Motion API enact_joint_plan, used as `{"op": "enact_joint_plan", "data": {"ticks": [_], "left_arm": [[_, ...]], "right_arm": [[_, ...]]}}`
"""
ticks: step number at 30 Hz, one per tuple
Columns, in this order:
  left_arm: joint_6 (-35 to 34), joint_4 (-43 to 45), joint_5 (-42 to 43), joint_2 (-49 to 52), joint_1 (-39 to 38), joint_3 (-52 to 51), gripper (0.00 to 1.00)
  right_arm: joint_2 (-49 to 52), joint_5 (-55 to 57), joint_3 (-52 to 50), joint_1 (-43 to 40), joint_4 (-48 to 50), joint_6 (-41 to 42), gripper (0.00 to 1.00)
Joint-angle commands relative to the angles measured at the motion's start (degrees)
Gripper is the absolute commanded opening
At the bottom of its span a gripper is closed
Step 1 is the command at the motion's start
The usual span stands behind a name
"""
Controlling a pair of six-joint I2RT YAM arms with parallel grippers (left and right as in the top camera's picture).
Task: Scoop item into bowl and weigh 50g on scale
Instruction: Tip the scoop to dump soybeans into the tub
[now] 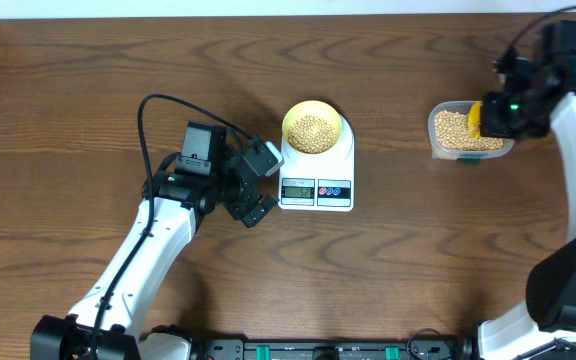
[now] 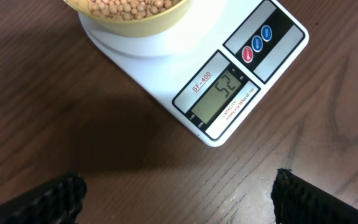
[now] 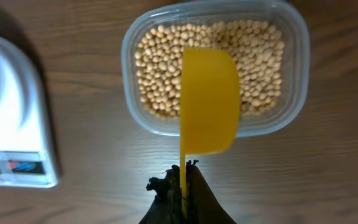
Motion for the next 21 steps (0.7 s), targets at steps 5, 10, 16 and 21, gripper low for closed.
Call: {"op": "enact_joint_plan", "data": {"ticks": [5, 10, 16, 21], "left_arm": [[0.79, 0.02, 0.74, -0.74, 0.28, 0.04, 0.98], [0.79, 0.02, 0.74, -0.74, 0.28, 0.04, 0.98], [0.79, 0.02, 0.74, -0.74, 0.28, 0.04, 0.98], [0.79, 0.02, 0.74, -0.74, 0.28, 0.04, 0.98]], "right_arm": [[-1.49, 25.57, -0.13, 10.16, 1.86, 1.33, 0.01], [-1.49, 30.25, -0.13, 12.35, 1.16, 1.27, 0.01], [-1.49, 26.91, -0.13, 12.39, 0.83, 1.27, 0.01], [-1.42, 13.6, -0.13, 12.2, 3.65, 1.33, 0.01]]}}
